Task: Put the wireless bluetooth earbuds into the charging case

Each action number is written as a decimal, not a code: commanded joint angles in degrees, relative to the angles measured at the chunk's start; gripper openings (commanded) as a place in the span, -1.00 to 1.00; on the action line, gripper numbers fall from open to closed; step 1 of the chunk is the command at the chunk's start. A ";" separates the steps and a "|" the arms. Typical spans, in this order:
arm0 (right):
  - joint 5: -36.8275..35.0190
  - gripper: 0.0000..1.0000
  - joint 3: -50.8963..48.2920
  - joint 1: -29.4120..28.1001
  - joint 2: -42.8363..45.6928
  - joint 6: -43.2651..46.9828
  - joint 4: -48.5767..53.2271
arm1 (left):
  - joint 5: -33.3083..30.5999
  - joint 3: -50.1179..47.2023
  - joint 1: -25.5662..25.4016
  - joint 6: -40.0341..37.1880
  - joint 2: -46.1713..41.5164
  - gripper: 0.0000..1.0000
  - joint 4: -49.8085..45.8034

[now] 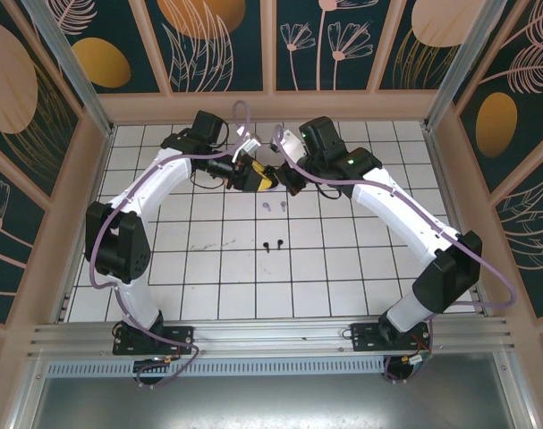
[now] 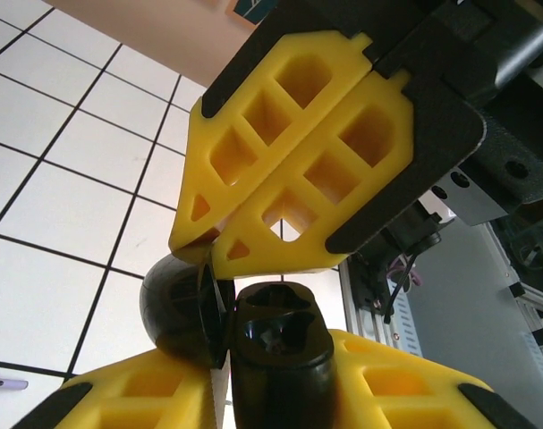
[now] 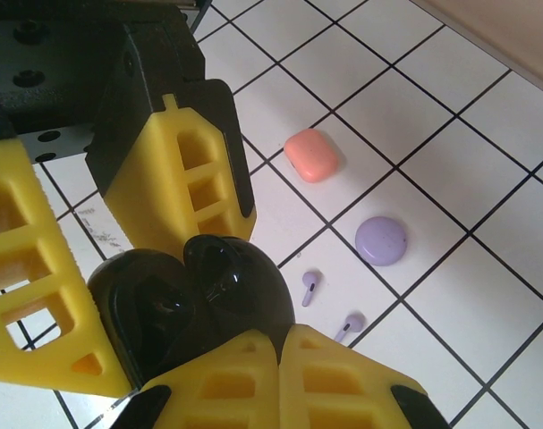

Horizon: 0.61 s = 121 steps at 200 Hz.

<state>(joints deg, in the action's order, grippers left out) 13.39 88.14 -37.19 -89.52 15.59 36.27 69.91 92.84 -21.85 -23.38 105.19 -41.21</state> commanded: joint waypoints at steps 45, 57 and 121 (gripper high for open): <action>1.28 -1.00 3.07 -1.06 -0.36 0.02 -1.65 | 4.27 2.80 -0.24 -2.20 1.35 -0.95 1.50; 0.48 -0.75 3.56 -0.89 0.05 -1.05 -2.28 | 4.07 2.30 -0.22 -1.09 1.23 -1.00 3.05; 1.37 0.07 -0.79 1.26 9.33 -11.89 -3.19 | -5.69 -20.10 3.59 28.90 -12.43 -1.00 49.33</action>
<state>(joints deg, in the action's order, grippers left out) 12.73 89.47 -36.21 -86.87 9.91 34.96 68.55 79.33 -20.99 -9.32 99.83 -16.86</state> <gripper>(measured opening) 0.524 0.225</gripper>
